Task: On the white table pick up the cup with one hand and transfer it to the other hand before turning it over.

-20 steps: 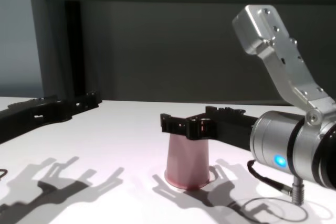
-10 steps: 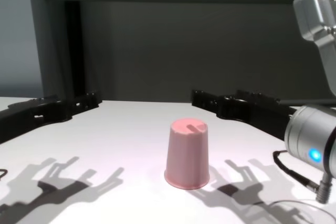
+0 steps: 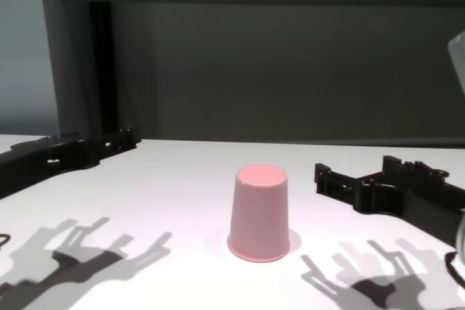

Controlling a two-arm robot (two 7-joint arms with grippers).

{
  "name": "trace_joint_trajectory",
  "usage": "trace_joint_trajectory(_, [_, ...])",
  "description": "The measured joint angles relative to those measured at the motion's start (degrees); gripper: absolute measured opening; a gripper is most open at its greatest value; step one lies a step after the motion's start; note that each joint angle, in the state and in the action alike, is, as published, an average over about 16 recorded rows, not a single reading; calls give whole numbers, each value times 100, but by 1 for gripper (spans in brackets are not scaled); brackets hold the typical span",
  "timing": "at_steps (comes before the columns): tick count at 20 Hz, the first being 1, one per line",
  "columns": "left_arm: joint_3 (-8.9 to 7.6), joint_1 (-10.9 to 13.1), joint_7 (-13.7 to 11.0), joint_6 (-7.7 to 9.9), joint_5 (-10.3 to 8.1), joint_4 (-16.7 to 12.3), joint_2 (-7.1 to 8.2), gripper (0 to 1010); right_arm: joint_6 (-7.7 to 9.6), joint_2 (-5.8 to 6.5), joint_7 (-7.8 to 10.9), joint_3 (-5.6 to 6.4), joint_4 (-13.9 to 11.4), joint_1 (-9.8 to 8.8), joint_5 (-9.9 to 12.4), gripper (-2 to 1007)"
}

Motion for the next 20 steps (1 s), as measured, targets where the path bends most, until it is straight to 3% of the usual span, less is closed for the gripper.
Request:
trace_joint_trajectory(5, [0, 0, 0, 0, 0, 0, 0, 1001, -127, 176, -229, 232, -230, -408, -114, 1002])
trace_joint_trajectory(10, [0, 0, 0, 0, 0, 0, 0, 1001, -389, 253, -356, 514, -321, -745, -125, 1002])
trace_joint_trajectory(15, [0, 0, 0, 0, 0, 0, 0, 1001, -687, 221, -385, 750, -249, -931, -105, 1002])
trace_joint_trajectory(20, [0, 0, 0, 0, 0, 0, 0, 1001, -911, 119, -350, 903, -91, -957, -97, 1002])
